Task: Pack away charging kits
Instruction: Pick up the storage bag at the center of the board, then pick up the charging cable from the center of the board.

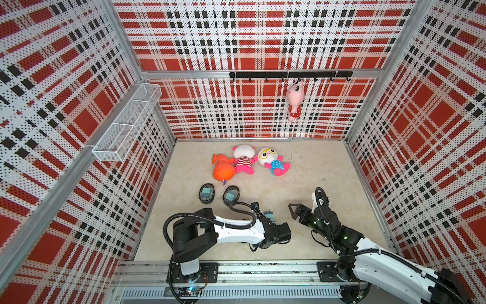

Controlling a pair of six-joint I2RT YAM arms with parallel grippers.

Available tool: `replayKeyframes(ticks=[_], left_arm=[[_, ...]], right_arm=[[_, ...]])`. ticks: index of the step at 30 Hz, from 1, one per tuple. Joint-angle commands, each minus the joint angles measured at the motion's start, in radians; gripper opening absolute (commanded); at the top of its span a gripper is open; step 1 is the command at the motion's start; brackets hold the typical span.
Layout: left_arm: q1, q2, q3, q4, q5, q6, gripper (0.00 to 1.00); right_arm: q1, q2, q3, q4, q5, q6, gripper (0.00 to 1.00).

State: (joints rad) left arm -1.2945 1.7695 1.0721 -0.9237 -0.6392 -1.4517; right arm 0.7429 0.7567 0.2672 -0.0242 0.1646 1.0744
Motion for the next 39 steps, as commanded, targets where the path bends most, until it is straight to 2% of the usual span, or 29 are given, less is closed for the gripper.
replayKeyframes(ticks=[1, 4, 7, 16, 22, 29, 33, 39], left_arm=[[0.004, -0.054, 0.050, -0.033, -0.054, 0.023, 0.00], [0.002, -0.080, 0.067, -0.036, -0.077, 0.035, 0.00], [0.002, -0.097, 0.079, -0.032, -0.096, 0.048, 0.00], [0.011, -0.129, 0.066, 0.004, -0.141, 0.062, 0.00], [0.025, -0.196, 0.002, 0.032, -0.152, 0.062, 0.00], [0.060, -0.368, -0.146, 0.148, -0.129, 0.092, 0.00], [0.069, -0.457, -0.208, 0.175, -0.130, 0.104, 0.00], [0.070, -0.545, -0.249, 0.179, -0.134, 0.112, 0.00]], right_arm=[[-0.003, 0.006, 0.010, 0.008, -0.011, 0.015, 0.86], [0.012, 0.043, 0.059, -0.052, -0.017, -0.001, 0.77], [0.081, 0.090, 0.094, -0.102, 0.054, 0.001, 0.73], [0.259, 0.320, 0.163, -0.171, 0.124, 0.048, 0.65], [0.350, 0.361, 0.181, -0.219, 0.161, 0.081, 0.64], [0.364, 0.418, 0.180, -0.246, 0.155, 0.088, 0.62], [0.370, 0.521, 0.225, -0.264, 0.155, 0.074, 0.59], [0.370, 0.678, 0.271, -0.232, 0.110, 0.050, 0.43]])
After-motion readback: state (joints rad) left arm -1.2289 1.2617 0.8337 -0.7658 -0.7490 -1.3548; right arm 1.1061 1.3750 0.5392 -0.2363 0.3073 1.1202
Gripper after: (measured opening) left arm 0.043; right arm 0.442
